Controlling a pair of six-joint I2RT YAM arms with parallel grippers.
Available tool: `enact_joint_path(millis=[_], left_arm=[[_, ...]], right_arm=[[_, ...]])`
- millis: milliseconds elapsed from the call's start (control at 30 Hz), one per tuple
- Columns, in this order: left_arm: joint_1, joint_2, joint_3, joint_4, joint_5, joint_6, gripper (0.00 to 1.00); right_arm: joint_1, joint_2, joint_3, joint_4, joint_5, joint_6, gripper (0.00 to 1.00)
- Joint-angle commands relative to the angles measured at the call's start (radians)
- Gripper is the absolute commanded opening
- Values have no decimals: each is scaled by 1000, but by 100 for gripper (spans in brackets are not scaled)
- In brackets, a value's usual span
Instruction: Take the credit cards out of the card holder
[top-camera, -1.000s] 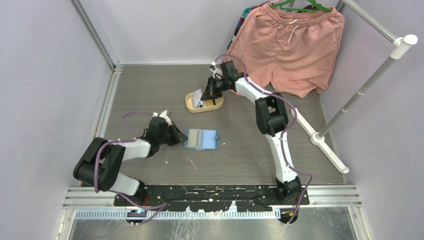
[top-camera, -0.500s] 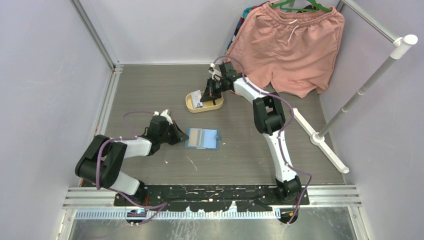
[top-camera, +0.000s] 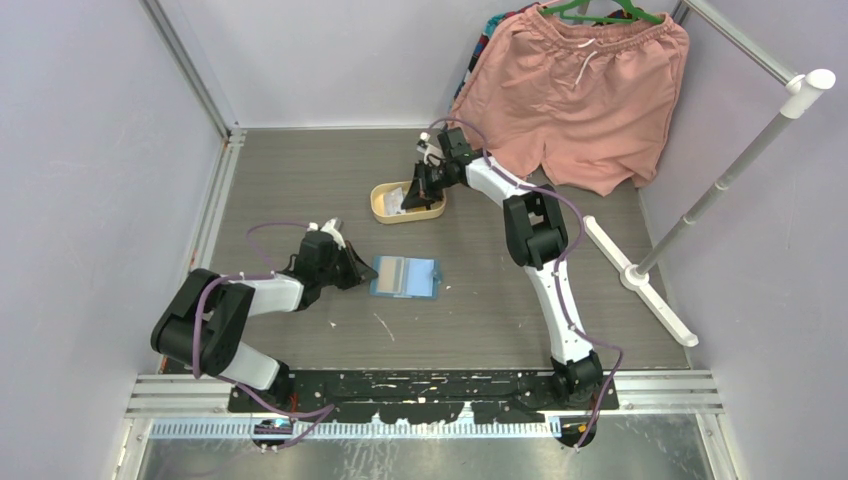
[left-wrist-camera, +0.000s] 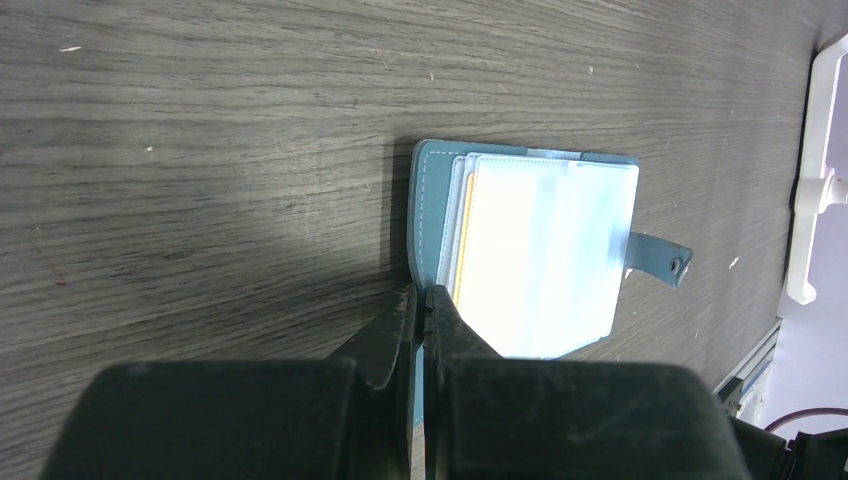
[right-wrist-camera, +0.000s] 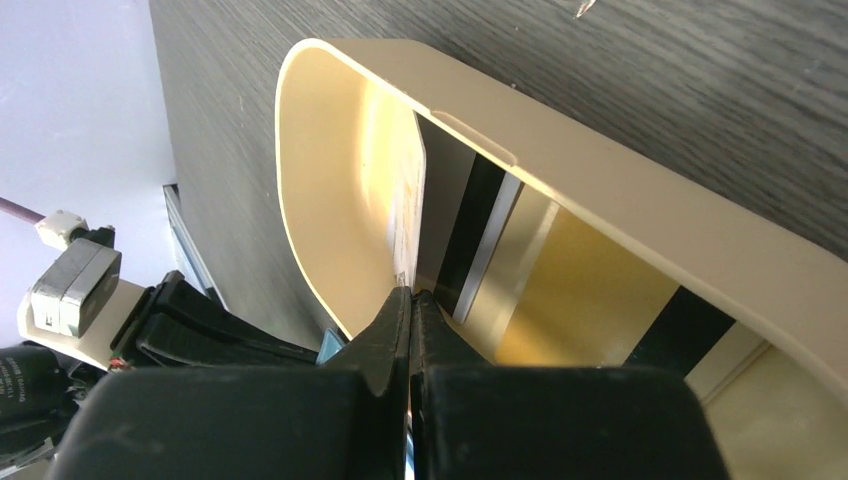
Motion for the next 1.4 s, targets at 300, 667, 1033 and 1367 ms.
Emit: enact_joint_path(millis=[300, 667, 1033, 1367], left_arm=[[-2, 36, -21, -142, -69, 53, 0], [-1, 16, -17, -152, -70, 55, 0], [-2, -99, 22, -258, -88, 42, 0], [-1, -171, 59, -318, -87, 38, 0]], right_arm=[[3, -23, 38, -8, -7, -18, 24], [-1, -130, 182, -124, 62, -70, 41], [109, -526, -233, -11, 247, -41, 45], [407, -598, -573, 51, 632, -55, 47]])
